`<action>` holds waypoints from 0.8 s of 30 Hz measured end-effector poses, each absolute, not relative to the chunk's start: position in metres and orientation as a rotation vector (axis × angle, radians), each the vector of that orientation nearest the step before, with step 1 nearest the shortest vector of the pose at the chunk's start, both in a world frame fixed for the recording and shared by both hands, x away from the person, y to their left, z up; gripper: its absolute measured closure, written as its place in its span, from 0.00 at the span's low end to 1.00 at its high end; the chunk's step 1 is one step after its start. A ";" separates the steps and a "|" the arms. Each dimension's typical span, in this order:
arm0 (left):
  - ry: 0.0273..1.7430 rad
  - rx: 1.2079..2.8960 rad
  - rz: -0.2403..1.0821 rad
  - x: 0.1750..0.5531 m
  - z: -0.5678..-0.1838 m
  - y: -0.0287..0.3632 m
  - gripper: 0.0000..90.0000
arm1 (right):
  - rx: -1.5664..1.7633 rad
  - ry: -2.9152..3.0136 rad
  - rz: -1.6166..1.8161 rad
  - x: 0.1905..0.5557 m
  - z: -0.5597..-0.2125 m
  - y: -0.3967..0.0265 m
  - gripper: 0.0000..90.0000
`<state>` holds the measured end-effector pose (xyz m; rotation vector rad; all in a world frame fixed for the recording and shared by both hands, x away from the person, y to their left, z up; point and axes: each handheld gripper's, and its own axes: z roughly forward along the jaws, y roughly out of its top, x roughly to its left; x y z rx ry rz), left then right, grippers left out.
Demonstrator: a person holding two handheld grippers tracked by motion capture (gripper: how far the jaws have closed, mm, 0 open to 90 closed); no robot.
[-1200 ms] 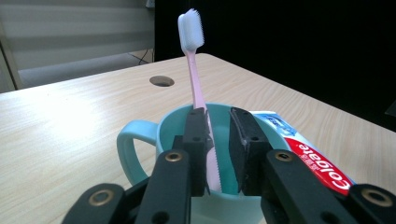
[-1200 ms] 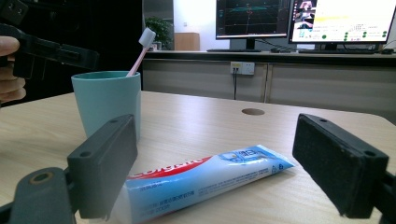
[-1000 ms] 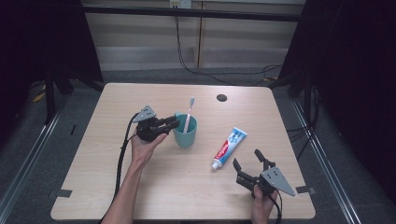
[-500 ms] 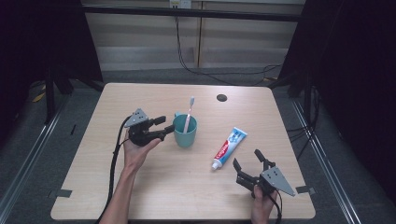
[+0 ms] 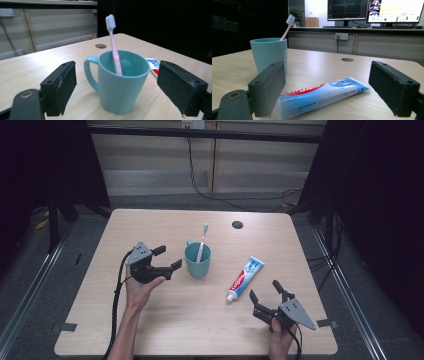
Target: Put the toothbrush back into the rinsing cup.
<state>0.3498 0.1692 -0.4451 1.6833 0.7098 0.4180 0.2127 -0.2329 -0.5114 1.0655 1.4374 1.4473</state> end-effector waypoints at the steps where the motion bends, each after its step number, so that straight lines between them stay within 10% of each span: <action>1: 0.714 1.685 0.419 0.348 -0.447 0.171 0.18 | 1.065 1.436 1.447 0.213 -0.511 -0.233 0.15; 24: 0.793 1.656 0.495 0.295 -0.479 0.211 0.18 | 1.069 1.434 1.445 0.213 -0.511 -0.233 0.15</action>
